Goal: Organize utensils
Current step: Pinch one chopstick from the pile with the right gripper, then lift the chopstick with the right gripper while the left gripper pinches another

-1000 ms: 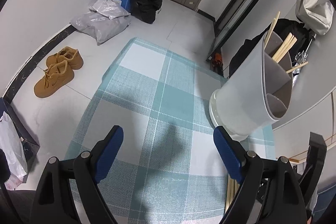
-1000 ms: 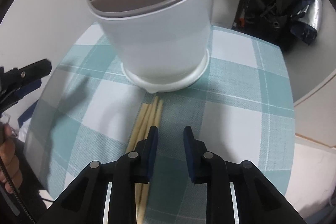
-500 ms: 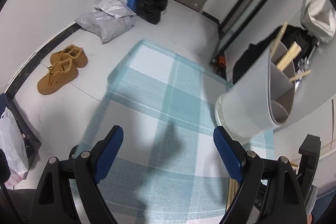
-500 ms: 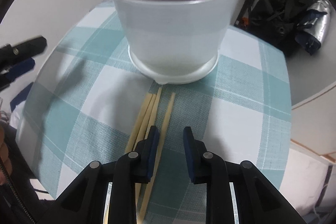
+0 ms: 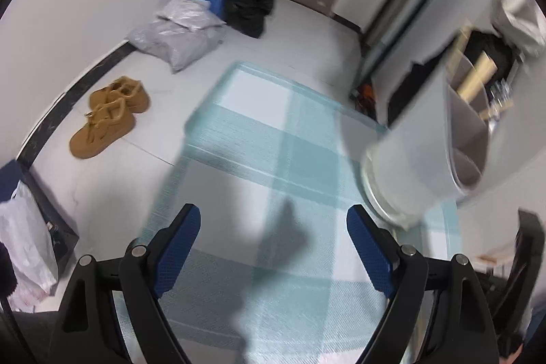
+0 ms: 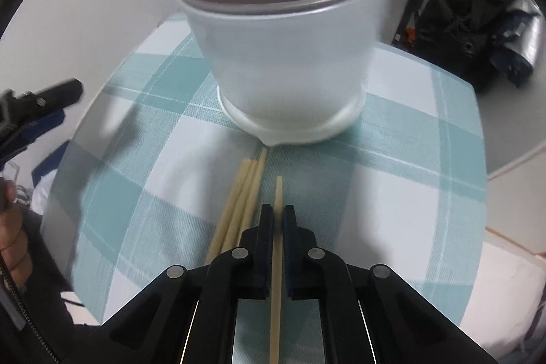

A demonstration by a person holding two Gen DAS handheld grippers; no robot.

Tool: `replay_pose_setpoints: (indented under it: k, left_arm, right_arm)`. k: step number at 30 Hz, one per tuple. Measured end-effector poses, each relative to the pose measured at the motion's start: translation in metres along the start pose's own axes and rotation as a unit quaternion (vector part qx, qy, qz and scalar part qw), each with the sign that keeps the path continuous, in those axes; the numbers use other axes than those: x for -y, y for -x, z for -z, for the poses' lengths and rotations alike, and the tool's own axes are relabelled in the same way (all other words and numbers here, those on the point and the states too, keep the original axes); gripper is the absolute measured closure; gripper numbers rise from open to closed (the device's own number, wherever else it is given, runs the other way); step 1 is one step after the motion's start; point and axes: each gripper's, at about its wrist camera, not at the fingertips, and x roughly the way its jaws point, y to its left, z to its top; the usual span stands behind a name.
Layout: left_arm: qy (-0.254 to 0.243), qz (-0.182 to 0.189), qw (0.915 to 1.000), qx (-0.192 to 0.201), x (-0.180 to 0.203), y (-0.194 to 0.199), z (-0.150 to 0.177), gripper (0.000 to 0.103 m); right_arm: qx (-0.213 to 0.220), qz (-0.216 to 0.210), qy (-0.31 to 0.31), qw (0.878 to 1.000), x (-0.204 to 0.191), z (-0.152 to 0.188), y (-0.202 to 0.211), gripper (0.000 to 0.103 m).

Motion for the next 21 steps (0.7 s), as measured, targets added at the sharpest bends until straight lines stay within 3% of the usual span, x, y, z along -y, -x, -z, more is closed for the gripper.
replay_pose_setpoints:
  k: [2, 5, 10, 14, 21]
  left_arm:
    - [-0.028, 0.006, 0.9995, -0.012, 0.012, -0.002, 0.006, 0.019]
    - [-0.075, -0.003, 0.9970, -0.018, 0.032, -0.004, 0.016, 0.019]
    - [-0.167, -0.009, 0.9846, -0.052, 0.066, -0.013, 0.040, 0.019]
    - [-0.187, -0.011, 0.9781, -0.091, 0.073, -0.025, 0.051, 0.019]
    - [-0.197, -0.030, 0.9725, -0.121, 0.075, -0.032, 0.061, 0.019]
  right_arm:
    - [0.014, -0.010, -0.023, 1.000, 0.012, 0.005, 0.010, 0.099]
    - [0.044, -0.066, -0.094, 0.992, 0.040, 0.012, 0.028, 0.099]
    - [0.081, -0.141, -0.207, 0.965, 0.088, 0.026, 0.039, 0.099]
    - [0.109, -0.186, -0.260, 0.941, 0.111, 0.043, 0.041, 0.099]
    - [0.137, -0.210, -0.294, 0.922, 0.139, 0.058, 0.041, 0.099]
